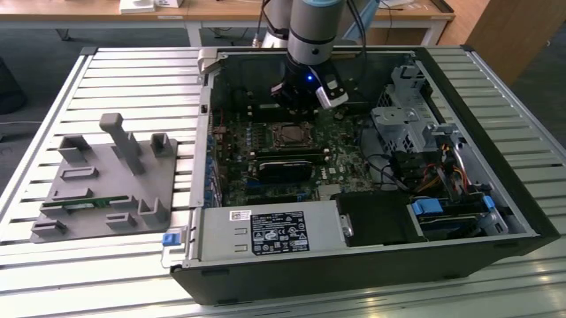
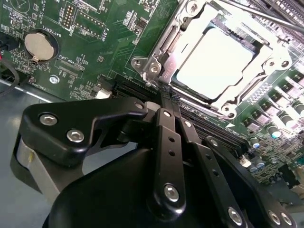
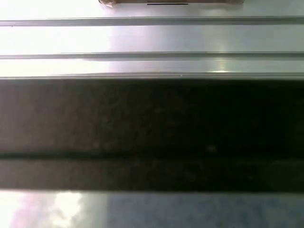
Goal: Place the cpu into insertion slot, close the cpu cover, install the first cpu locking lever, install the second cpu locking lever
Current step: 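Install the first cpu locking lever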
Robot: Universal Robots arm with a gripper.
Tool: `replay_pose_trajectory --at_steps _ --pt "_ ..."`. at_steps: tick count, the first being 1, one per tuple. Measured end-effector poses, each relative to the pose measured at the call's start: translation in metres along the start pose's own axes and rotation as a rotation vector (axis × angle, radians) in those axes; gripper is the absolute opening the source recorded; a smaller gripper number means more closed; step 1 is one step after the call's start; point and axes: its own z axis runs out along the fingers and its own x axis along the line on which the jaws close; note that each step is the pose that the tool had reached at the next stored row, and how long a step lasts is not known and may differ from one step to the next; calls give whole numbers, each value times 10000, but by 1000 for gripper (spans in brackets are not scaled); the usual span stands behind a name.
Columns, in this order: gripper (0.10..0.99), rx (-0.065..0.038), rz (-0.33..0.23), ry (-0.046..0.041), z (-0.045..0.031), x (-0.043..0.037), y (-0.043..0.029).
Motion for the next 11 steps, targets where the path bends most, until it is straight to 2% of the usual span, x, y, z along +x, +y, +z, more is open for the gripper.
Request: replay_pose_trajectory --at_steps 5,11 --pt "106 -98 -2 -1 -24 0 4" --pt "106 -98 -2 2 -171 3 20"
